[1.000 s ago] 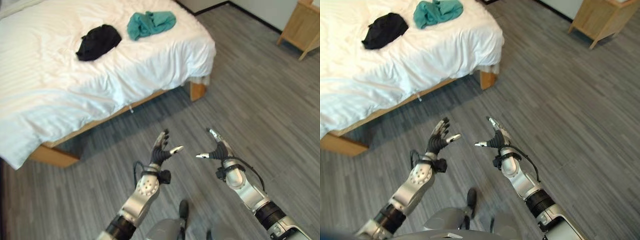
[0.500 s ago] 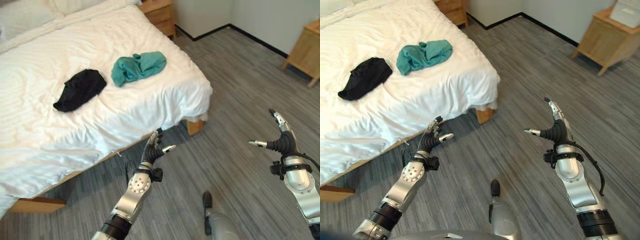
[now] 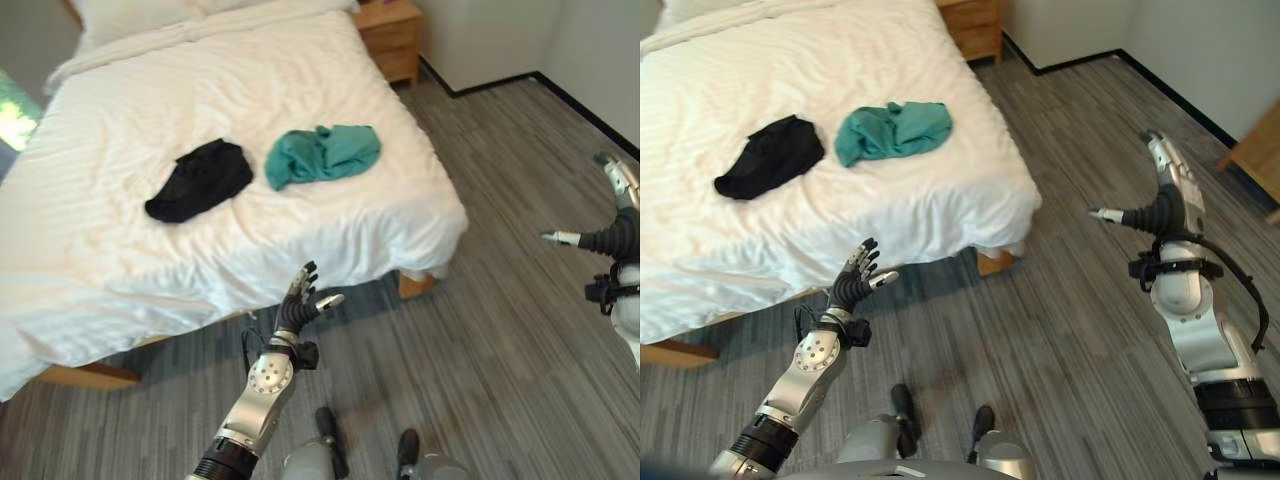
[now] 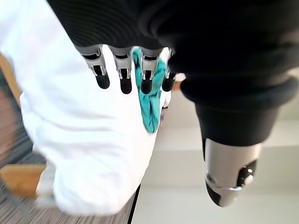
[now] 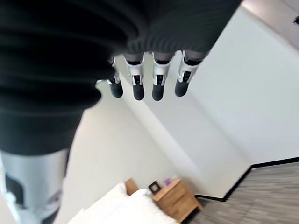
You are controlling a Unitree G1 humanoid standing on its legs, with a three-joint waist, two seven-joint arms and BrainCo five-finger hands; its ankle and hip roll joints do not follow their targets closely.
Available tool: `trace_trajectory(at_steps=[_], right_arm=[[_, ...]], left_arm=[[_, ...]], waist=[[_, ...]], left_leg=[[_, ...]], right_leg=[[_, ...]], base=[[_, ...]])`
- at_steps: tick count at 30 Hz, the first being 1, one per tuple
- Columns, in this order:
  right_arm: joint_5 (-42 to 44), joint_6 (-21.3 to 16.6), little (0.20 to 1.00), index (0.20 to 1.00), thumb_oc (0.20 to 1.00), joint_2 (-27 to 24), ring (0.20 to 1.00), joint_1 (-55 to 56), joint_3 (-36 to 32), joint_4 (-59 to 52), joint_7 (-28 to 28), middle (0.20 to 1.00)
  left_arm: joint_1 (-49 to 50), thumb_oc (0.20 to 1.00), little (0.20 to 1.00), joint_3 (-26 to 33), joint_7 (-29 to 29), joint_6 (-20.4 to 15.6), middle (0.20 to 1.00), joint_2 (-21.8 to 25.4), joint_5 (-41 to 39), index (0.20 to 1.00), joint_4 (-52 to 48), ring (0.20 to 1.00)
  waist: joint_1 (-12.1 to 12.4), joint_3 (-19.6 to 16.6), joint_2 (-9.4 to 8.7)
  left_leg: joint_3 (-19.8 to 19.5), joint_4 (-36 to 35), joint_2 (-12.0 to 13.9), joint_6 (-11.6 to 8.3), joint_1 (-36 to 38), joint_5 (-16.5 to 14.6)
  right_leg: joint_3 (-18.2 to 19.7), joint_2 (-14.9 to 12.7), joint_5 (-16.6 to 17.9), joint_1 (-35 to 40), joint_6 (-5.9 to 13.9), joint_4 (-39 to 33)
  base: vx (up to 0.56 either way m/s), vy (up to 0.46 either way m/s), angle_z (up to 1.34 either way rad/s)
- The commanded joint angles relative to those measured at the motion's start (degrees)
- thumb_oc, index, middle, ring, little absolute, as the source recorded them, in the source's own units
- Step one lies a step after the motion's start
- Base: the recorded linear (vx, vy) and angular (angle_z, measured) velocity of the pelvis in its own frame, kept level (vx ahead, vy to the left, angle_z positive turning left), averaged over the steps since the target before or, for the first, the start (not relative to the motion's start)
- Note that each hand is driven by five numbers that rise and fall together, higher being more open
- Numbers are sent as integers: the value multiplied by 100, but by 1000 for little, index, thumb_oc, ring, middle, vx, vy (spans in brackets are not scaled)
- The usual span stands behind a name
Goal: Pick up bed clothes into laundry basket.
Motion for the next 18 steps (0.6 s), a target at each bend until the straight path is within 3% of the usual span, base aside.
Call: trace_trajectory(at_steps=[1, 4, 6, 8, 9, 11, 12, 15, 18], right_arm=[[168, 15, 1000, 1000, 1000, -580, 1000, -527, 6, 56, 2, 1000], [-143, 192, 1000, 1000, 1000, -580, 1000, -541, 46, 237, 56, 1000], [-408, 358, 1000, 1000, 1000, -576, 1000, -542, -43, 350, -13, 1000], [-421, 457, 1000, 1000, 1000, -497, 1000, -620, -138, 449, -86, 1000], [-455, 541, 1000, 1000, 1000, -450, 1000, -687, -185, 528, -156, 1000], [-463, 569, 1000, 1000, 1000, -463, 1000, -812, -160, 659, -203, 1000], [-417, 612, 1000, 1000, 1000, -452, 1000, -928, -136, 728, -263, 1000], [-150, 677, 1000, 1000, 1000, -322, 1000, -1168, -169, 909, -444, 1000], [-156, 781, 1000, 1000, 1000, -290, 1000, -1213, -121, 1077, -538, 1000]], left_arm=[[-136, 1000, 1000, -15, -38, -210, 1000, 196, -123, 1000, -405, 1000], [-2, 1000, 1000, -28, -113, -146, 1000, 266, -220, 1000, -475, 1000], [3, 1000, 1000, -111, -183, -88, 1000, 319, -248, 1000, -501, 1000], [-32, 1000, 1000, -241, -236, -23, 1000, 372, -219, 1000, -514, 1000], [-91, 1000, 1000, -359, -259, -2, 1000, 413, -186, 1000, -507, 1000], [-121, 1000, 1000, -393, -273, -5, 1000, 454, -177, 1000, -486, 1000], [-141, 1000, 1000, -398, -295, -19, 1000, 488, -195, 1000, -499, 1000], [-223, 1000, 1000, -486, -352, 6, 1000, 515, -229, 1000, -439, 1000], [-116, 1000, 1000, -432, -414, 11, 1000, 527, -329, 1000, -399, 1000]], waist=[[159, -328, -88], [246, -490, -183], [290, -548, -307], [256, -511, -412], [138, -360, -423], [114, -326, -407], [98, -300, -393], [50, -169, -348], [11, -180, -438]], left_leg=[[188, -350, 63, -173, 369, 559], [71, -370, -40, -72, 500, 568], [88, -395, -183, 85, 649, 403], [-26, -408, -403, 284, 889, 112], [-148, -408, -480, 448, 1009, 35], [-224, -408, -470, 489, 1037, -37], [-287, -408, -451, 493, 1033, -84], [-558, -408, -412, 407, 1116, -167], [-800, -408, -439, 276, 1258, -323]], right_leg=[[-96, -482, -477, 401, 828, 111], [-142, -613, -505, 709, 911, 262], [-135, -858, -505, 623, 1027, 953], [-94, -1215, -86, 294, 1289, 1992], [162, -1327, 583, -286, 1393, 2982], [391, -1332, 658, -637, 1407, 3329], [559, -1293, 510, -911, 1357, 3412], [622, -995, -114, -1259, 1123, 2649], [655, -675, 33, -1310, 1017, 1074]], base=[[518, 105, 60], [389, 120, 28], [378, 175, -1], [323, 205, 37], [198, 152, 63], [155, 58, 81], [224, -3, 63], [242, -84, 47], [300, -200, 58]])
